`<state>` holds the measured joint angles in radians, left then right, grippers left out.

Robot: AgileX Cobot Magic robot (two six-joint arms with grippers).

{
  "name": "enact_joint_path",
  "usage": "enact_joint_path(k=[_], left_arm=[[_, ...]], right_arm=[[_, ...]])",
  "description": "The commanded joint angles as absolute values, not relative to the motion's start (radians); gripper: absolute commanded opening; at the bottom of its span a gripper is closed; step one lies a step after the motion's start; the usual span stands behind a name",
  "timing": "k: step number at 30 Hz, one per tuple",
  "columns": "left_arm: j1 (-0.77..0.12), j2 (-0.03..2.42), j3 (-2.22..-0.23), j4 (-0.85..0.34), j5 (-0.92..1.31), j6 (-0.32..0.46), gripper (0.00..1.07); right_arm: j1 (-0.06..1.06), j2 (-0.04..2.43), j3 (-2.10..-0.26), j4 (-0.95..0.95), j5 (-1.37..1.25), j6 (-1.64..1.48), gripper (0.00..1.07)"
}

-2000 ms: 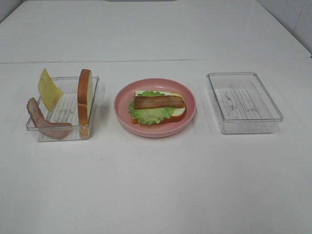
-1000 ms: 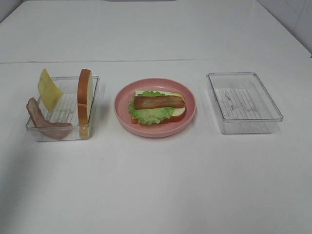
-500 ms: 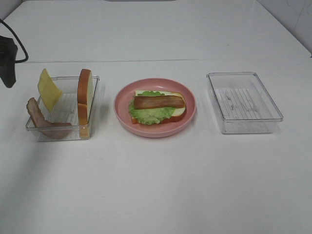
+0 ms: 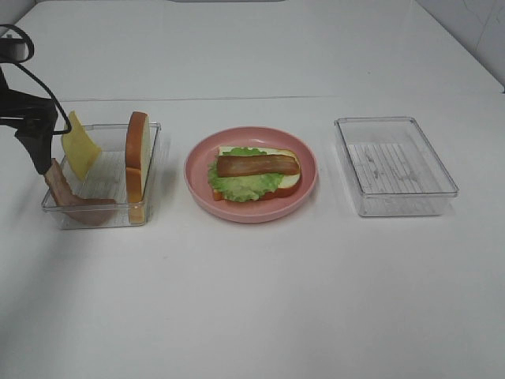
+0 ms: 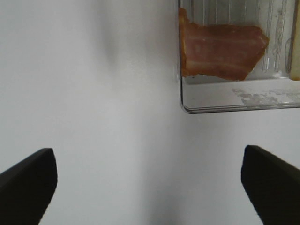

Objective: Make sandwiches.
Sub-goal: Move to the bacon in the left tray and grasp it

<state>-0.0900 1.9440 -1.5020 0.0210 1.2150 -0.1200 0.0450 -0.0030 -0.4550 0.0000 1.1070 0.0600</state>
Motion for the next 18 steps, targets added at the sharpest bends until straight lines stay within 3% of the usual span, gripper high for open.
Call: enact_joint_path(k=[1, 18], left_arm=[[-0.095, 1.979, -1.506, 0.016, 1.193, -0.129, 1.02], [-0.097, 2.139, -1.664, 0.007, 1.189, -0.139, 0.95]], right_arm=[[0.045, -0.036, -0.450, 0.000, 1.099, 0.042, 0.75], [0.045, -0.036, -0.450, 0.000, 1.099, 0.042, 0.75]])
